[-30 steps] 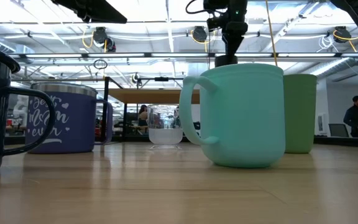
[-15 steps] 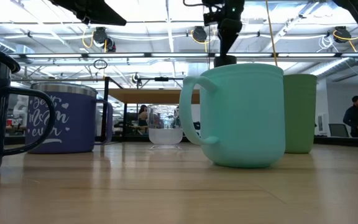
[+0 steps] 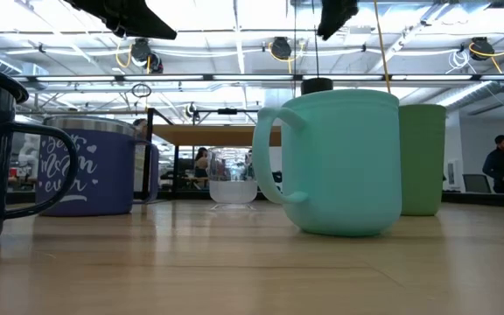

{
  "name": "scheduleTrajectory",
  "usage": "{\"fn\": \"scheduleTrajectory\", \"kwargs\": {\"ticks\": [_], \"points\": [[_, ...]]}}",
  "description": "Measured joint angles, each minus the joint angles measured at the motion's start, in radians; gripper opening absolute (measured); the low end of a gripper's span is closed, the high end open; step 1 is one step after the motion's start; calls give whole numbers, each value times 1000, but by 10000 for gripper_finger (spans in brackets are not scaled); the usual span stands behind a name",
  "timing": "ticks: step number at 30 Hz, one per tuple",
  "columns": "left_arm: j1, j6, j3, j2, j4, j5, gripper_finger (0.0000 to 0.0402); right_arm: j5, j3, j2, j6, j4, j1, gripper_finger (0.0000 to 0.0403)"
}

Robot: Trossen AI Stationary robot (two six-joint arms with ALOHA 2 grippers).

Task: Stack small to large cups/mugs on shelf
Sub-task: Put the black cup on the shelf

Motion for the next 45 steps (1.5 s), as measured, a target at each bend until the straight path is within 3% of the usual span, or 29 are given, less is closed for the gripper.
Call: {"fn": "scheduleTrajectory", "kwargs": {"ticks": [5, 11, 21, 32, 45], "points": [[0, 0, 0, 0, 0, 0, 21, -1, -150, -132, 91, 31, 18, 225], [0, 0, 0, 0, 0, 0, 21, -2, -472, -329, 188, 179, 47, 224], [0, 0, 0, 0, 1, 0, 21, -3, -938, -539, 150, 512, 55, 224], [0, 0, 0, 0, 2, 0, 21, -4, -1242, -616, -67, 932, 30, 224], [0, 3, 0, 0, 2, 0, 21, -7, -1384, -614, -78, 1163, -86, 224]]}}
